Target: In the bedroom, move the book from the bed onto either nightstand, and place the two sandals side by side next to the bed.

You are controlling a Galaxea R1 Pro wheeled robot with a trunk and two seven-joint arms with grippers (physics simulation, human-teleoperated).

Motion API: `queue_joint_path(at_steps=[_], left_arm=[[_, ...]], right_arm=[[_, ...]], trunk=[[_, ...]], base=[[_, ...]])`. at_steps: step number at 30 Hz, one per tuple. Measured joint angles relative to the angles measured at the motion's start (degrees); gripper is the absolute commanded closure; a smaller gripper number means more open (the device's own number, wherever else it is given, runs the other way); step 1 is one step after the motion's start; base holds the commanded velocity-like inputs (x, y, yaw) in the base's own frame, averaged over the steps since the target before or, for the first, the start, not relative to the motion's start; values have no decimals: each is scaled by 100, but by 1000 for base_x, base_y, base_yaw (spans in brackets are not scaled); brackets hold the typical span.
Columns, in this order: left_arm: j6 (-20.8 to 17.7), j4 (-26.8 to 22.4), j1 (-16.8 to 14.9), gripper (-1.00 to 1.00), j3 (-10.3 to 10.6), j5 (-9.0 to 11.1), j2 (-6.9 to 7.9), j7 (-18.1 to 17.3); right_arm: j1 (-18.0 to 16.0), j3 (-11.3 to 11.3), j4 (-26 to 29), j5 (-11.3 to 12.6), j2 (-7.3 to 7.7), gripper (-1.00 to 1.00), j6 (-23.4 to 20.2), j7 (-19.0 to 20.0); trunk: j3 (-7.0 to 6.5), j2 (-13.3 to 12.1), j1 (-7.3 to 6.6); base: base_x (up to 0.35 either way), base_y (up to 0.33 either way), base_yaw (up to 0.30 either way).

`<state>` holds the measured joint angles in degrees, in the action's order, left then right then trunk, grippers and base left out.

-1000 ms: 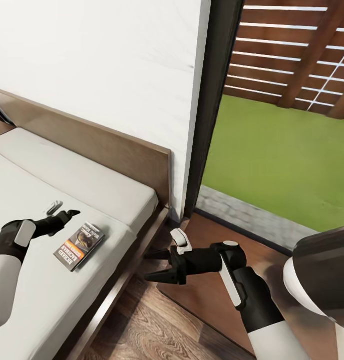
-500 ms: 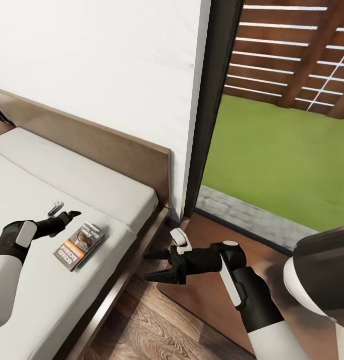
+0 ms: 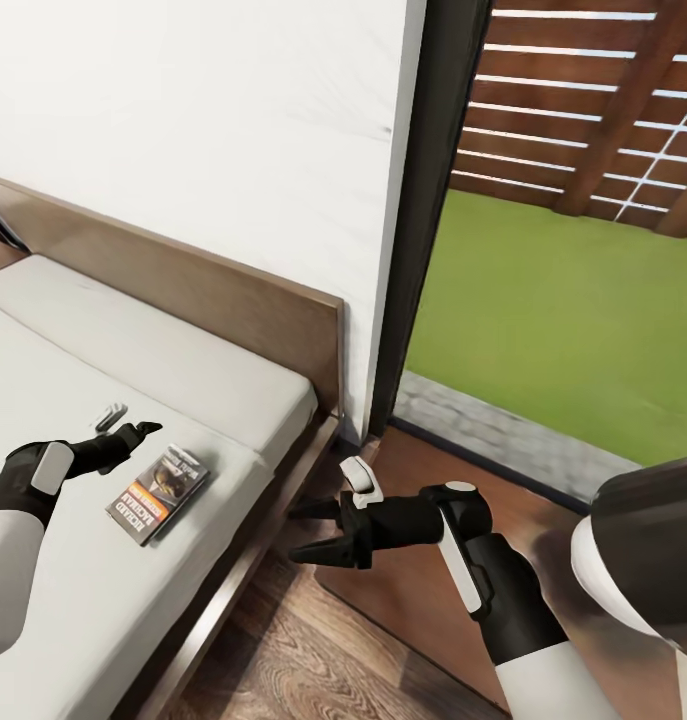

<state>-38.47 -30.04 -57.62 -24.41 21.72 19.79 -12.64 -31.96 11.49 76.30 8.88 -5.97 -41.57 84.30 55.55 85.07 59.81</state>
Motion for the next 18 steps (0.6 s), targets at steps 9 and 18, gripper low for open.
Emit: queue_joint_path(at_steps=[9,18], left_arm=[[3,9,1,-100,2,1,1,-1],[105,18,1,-100,2,9,1,-2]], right_arm=[[0,0,0,-2,-1,-100,2,0],[0,0,0,-2,-2,-100,4,0]], trunk=[[0,0,2],[0,0,2]], base=[[28,24,0],[0,0,0]])
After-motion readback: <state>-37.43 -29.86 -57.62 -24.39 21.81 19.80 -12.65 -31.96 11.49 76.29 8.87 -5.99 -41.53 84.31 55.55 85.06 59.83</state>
